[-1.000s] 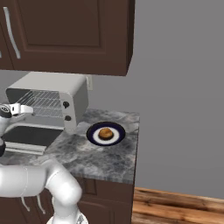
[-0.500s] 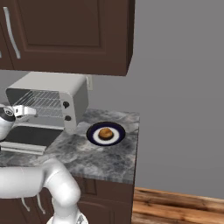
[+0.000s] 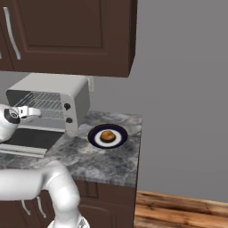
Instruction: Open the toaster oven door. Place the bread on the bottom rack in the toaster oven and place the chicken drumstick on the top rack.
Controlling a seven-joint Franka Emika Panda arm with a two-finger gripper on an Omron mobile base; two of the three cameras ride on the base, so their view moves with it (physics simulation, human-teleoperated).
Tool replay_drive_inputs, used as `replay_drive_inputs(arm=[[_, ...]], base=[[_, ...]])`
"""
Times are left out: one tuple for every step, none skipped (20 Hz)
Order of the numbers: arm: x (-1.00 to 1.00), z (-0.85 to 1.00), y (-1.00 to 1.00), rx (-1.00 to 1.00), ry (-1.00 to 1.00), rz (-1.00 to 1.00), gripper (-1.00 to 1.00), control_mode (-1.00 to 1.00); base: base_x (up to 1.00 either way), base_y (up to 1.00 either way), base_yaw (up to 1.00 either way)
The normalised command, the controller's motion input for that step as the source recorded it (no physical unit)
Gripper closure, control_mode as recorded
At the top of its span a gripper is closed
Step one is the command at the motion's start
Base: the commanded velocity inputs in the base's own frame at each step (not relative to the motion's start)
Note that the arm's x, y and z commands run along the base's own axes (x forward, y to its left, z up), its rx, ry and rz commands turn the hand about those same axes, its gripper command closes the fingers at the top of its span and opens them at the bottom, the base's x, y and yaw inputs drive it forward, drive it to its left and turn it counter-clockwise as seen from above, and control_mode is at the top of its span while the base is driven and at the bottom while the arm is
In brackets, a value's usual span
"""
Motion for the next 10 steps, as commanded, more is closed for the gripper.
replay_drive_inputs(arm=[[0.28, -0.1, 0.07, 0.0, 0.0, 0.0, -1.0, -1.0], [0.3, -0.06, 0.06, 0.0, 0.0, 0.0, -1.0, -1.0], [0.28, -0.06, 0.04, 0.0, 0.0, 0.0, -1.0, -1.0], [0.25, -0.07, 0.07, -0.01, 0.0, 0.0, -1.0, -1.0], [0.21, -0.13, 0.13, -0.03, 0.0, 0.0, -1.0, -1.0], [0.19, -0.14, 0.14, -0.05, 0.0, 0.01, -1.0, -1.0], [0.2, -0.14, 0.12, -0.06, 0.0, 0.01, -1.0, -1.0], [0.2, -0.14, 0.12, -0.06, 0.0, 0.01, -1.0, -1.0], [0.22, -0.13, 0.12, -0.05, 0.0, 0.0, -1.0, -1.0], [0.24, -0.1, 0.13, -0.06, 0.0, 0.0, -1.0, -1.0]], base=[[0.0, 0.0, 0.0], [0.0, 0.0, 0.0], [0.0, 0.0, 0.0], [0.0, 0.0, 0.0], [0.0, 0.0, 0.0], [0.0, 0.0, 0.0], [0.0, 0.0, 0.0], [0.0, 0.0, 0.0], [0.0, 0.0, 0.0], [0.0, 0.0, 0.0]])
